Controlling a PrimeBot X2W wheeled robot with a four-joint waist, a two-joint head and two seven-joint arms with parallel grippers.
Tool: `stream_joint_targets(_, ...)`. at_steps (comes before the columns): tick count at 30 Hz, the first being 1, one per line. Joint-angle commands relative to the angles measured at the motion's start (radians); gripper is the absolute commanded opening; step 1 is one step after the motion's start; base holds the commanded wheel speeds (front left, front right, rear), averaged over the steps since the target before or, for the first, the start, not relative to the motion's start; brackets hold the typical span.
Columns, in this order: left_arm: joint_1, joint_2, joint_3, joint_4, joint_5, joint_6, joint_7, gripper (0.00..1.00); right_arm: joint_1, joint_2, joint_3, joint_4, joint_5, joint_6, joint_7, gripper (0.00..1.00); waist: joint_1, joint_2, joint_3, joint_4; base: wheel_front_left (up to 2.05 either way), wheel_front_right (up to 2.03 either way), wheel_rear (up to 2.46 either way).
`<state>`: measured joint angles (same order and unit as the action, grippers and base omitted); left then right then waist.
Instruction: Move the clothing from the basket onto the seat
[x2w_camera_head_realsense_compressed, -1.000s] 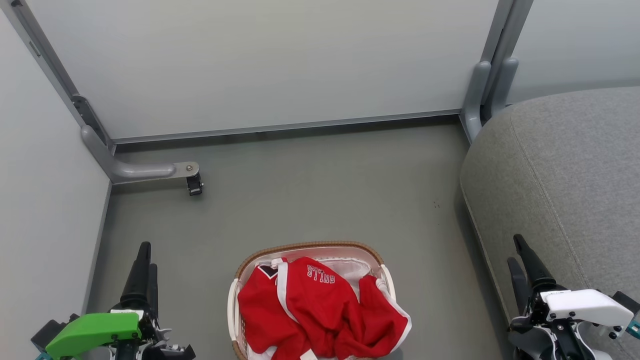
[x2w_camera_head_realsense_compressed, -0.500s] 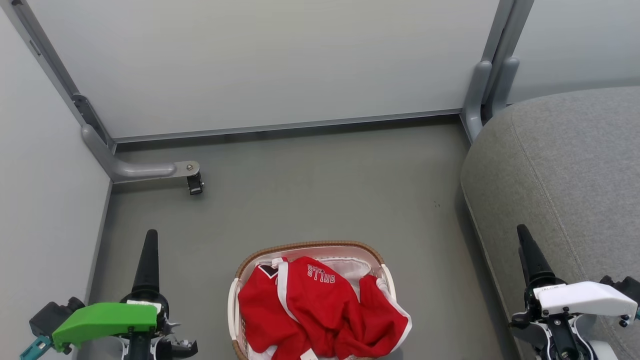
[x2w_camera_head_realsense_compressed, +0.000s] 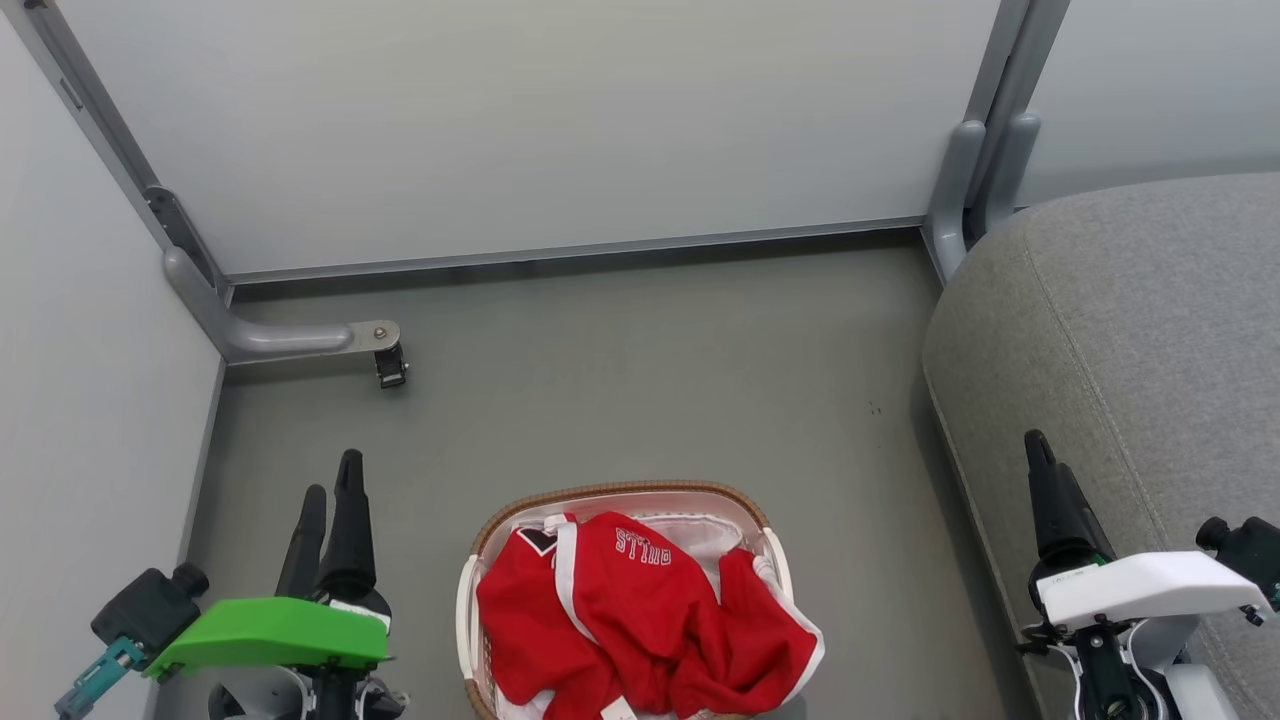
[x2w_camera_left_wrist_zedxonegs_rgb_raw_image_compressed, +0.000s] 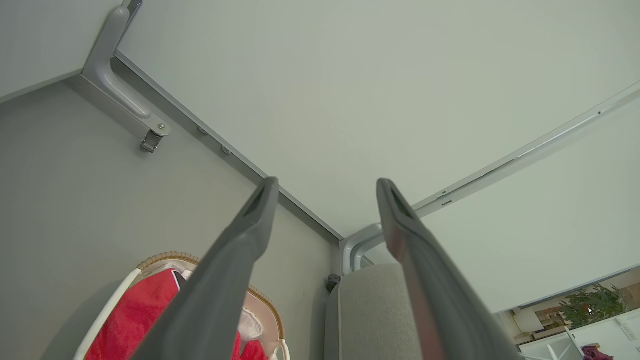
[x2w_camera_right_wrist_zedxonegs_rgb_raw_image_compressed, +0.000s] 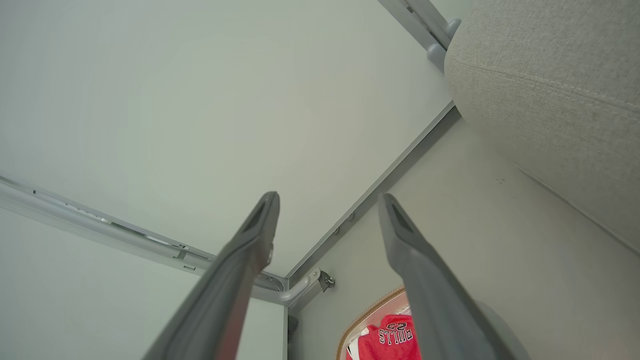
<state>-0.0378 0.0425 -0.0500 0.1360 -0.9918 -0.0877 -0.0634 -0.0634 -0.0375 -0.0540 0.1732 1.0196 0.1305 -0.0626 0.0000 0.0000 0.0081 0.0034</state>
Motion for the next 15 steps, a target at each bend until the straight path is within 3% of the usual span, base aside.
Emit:
stream_joint_targets(1, 0.004, 0.005, -0.007, -0.017, 0.039, 0.002, -0.011, 1.0, 0.003, -0.006, 0.005, -0.02, -0.043, 0.001, -0.011, 1.0, 0.0, 0.0, 0.0, 0.0, 0.0, 0.0, 0.0)
stream_joint_targets(15, 0.028, 0.007, -0.022, -0.014, 0.246, 0.01, -0.054, 1.0, 0.015, -0.009, 0.032, -0.035, -0.287, 0.0, -0.055, 1.0, 0.0, 0.0, -0.001, 0.001, 0.0, 0.0, 0.0)
